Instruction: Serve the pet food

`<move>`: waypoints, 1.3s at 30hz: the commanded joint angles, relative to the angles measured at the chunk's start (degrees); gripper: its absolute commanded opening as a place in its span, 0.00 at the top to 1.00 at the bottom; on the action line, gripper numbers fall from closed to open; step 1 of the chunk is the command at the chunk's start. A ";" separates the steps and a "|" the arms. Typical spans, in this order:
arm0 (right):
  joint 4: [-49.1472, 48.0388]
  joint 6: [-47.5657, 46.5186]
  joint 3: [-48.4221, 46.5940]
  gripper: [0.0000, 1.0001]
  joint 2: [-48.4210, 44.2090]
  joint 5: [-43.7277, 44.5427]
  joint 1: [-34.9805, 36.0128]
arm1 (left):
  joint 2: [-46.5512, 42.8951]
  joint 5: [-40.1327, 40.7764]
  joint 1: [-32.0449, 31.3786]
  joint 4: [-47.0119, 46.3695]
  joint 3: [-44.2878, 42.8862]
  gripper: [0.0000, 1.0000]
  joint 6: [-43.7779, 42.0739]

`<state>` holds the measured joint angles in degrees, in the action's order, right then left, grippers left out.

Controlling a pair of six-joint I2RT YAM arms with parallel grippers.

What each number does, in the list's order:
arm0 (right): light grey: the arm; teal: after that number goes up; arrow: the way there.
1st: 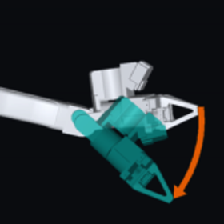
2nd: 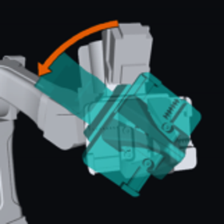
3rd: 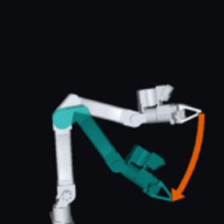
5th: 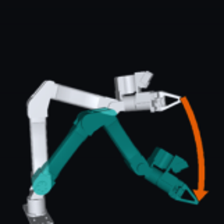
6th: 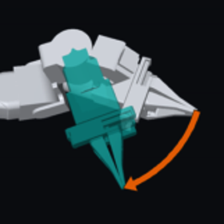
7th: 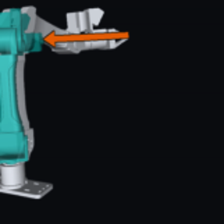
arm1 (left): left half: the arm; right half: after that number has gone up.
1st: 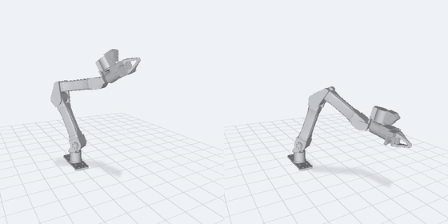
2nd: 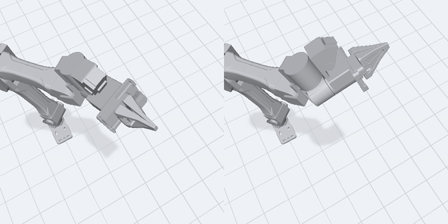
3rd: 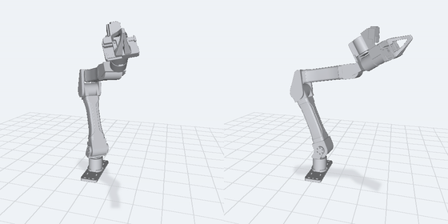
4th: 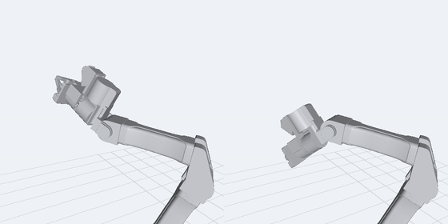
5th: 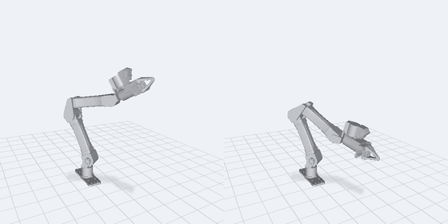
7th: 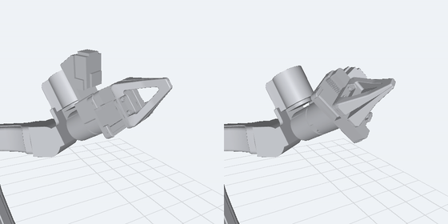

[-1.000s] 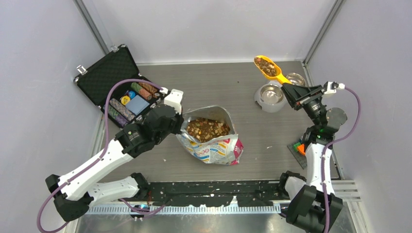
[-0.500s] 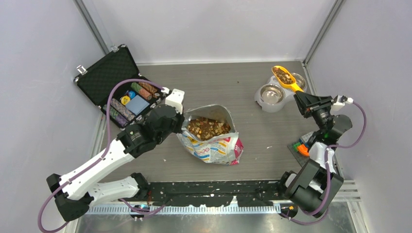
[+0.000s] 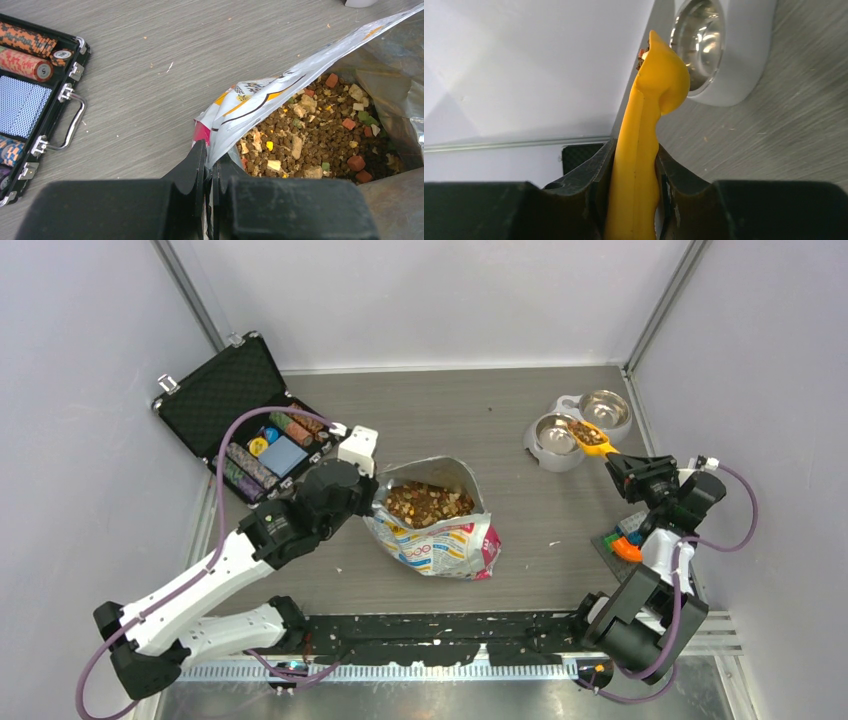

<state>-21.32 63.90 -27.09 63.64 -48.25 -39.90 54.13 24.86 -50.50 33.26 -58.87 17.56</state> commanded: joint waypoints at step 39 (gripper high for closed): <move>45.91 -26.12 -32.74 0.95 9.50 34.08 18.83 | -5.01 3.88 0.49 -7.33 1.87 1.00 -1.39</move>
<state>19.75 41.04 -54.85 72.95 -21.21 -22.94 51.68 24.88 -50.50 31.88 -56.53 17.50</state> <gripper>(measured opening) 0.355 0.041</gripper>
